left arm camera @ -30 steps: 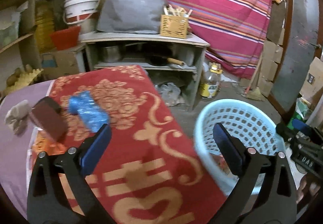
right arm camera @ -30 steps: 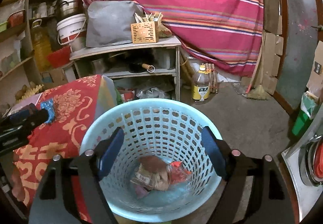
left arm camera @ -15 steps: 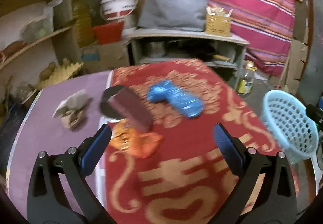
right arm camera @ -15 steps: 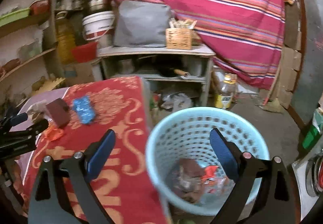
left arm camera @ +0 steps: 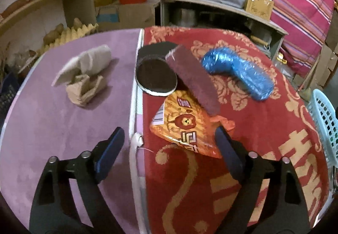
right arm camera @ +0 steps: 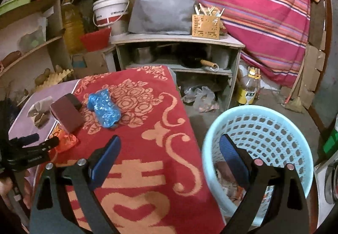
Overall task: Collect trash
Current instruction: 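Move the left tool to the orange chip bag and grasp it, then grasp the maroon scouring pad with the right tool and lift it while the left tool holds the orange bag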
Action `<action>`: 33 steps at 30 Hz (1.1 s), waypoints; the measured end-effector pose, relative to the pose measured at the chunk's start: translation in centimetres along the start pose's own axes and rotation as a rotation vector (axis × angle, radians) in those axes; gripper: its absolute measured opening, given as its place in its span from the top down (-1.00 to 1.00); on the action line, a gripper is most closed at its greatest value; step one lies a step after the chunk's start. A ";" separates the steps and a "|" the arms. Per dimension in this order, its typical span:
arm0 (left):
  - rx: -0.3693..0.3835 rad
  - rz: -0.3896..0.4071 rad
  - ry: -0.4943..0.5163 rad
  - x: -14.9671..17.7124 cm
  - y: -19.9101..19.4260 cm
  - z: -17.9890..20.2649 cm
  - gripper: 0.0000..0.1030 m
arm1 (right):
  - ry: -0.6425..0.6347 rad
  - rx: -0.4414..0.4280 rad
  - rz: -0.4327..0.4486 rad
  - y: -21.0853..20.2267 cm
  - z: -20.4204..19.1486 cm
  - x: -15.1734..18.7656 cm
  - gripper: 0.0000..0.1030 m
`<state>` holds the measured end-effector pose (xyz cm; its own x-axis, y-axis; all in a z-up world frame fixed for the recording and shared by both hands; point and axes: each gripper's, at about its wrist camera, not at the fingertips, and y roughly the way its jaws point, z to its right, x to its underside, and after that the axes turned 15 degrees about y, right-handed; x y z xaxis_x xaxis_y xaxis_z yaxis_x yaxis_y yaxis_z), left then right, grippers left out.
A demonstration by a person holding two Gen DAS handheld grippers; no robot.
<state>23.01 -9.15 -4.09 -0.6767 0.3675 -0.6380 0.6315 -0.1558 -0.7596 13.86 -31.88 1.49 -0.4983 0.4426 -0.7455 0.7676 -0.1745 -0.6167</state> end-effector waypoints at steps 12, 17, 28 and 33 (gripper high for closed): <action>0.019 -0.019 0.102 -0.6 0.4 1.7 0.34 | -0.012 -0.004 -0.019 0.8 -1.5 0.1 -0.79; 0.031 -0.012 0.110 -0.2 -1.2 0.9 0.96 | -0.019 -0.016 -0.020 0.5 -2.1 0.5 -0.79; -0.067 0.088 0.089 1.9 -6.7 -4.4 1.00 | -0.082 -0.043 -0.038 0.2 -4.9 2.3 -0.79; -0.102 0.087 0.046 3.0 -6.9 -8.0 1.00 | -0.133 -0.078 -0.050 0.4 -7.7 3.4 -0.79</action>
<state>19.63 0.32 0.29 -0.6014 0.3985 -0.6925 0.7235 -0.0961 -0.6836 15.62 -23.72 0.66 -0.5819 0.3279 -0.7442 0.7667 -0.0842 -0.6365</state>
